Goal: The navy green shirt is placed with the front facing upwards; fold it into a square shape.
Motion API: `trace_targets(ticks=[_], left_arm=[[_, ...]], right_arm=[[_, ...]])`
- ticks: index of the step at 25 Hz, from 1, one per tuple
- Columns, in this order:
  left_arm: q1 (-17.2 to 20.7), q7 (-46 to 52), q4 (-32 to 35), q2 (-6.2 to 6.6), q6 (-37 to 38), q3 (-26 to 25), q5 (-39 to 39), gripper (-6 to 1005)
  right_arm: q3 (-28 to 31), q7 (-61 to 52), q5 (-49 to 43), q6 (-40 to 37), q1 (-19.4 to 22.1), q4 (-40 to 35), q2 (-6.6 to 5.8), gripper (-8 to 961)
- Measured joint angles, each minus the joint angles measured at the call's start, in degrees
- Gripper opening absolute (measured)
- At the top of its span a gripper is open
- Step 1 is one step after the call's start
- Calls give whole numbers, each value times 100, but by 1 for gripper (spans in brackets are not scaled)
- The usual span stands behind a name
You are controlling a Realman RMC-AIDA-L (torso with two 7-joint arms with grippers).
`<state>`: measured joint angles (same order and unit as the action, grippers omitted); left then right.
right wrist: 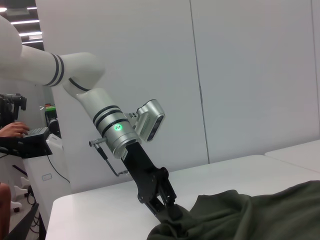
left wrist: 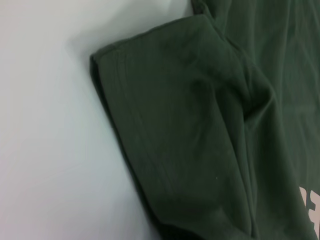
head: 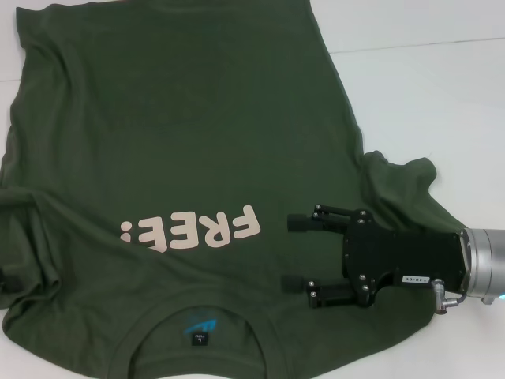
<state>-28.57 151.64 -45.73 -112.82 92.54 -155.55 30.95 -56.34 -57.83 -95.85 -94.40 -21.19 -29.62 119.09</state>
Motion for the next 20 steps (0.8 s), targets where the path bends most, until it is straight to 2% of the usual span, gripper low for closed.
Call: trace_targets(ticks=[3, 6, 11, 20], left_arm=[[0, 5, 2, 0, 0, 1, -2, 480], [0, 5, 2, -1, 6, 1, -2, 240], [0, 1, -18, -3, 36, 0, -2, 18], [-57, -92, -76, 30, 265, -49, 293, -1]], right_arm=[[2, 0, 2, 0, -4, 0, 0, 883], [9, 0, 9, 0, -6, 0, 0, 883], [9, 0, 14, 0, -8, 0, 0, 882], [9, 0, 12, -1, 0, 0, 0, 884]])
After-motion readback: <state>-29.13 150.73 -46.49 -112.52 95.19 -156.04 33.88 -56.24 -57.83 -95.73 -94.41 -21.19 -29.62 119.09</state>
